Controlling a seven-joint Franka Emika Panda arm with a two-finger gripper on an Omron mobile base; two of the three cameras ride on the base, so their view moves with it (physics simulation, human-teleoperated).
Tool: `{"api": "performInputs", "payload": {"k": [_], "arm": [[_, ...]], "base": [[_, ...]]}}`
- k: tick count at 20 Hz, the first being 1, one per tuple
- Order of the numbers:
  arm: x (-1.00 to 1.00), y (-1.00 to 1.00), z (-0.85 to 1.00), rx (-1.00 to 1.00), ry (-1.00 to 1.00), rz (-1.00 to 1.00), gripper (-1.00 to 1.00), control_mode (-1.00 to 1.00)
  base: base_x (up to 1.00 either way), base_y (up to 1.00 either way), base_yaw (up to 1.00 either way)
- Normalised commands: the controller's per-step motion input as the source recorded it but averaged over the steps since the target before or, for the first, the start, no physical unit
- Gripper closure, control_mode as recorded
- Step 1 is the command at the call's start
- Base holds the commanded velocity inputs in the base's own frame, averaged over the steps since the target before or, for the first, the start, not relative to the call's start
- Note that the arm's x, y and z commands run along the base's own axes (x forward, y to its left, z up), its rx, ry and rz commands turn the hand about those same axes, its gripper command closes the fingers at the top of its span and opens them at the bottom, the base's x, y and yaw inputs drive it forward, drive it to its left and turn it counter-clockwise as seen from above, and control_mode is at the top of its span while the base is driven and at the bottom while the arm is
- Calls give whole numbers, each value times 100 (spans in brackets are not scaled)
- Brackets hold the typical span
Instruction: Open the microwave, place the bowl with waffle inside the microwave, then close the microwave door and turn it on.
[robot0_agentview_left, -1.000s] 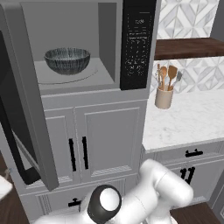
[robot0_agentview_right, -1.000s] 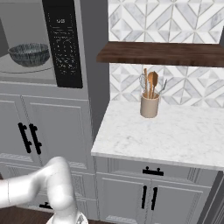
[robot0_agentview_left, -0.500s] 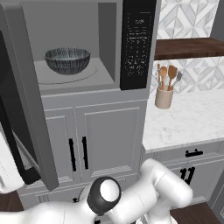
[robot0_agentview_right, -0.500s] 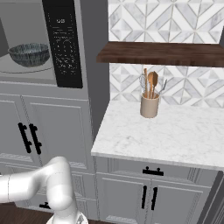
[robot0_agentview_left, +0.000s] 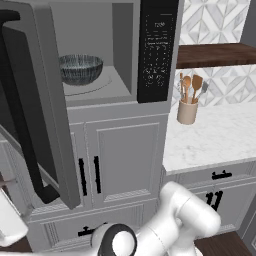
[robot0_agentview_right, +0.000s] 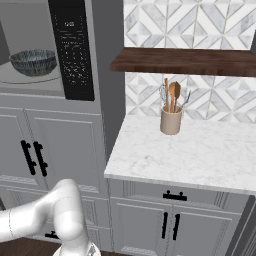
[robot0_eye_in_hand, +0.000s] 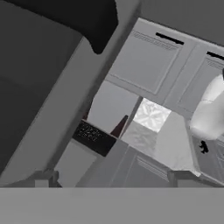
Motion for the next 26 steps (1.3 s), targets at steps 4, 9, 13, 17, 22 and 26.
{"api": "performInputs", "payload": {"k": [4,9,13,17,22,26], "arm": [[-4,31,45,-21,-50,-4,-100,-100],[7,25,57,-17,-41,-8,-100,-100],[36,-62,19,4,-6,-15,-100,-100],[60,-100,0,19,5,-12,-100,-100],[31,-100,2,27,9,-4,-100,-100],[20,-96,16,24,2,0,-100,-100]], "base": [[0,0,0],[0,0,0],[0,0,0],[0,0,0],[0,0,0],[0,0,0]]}}
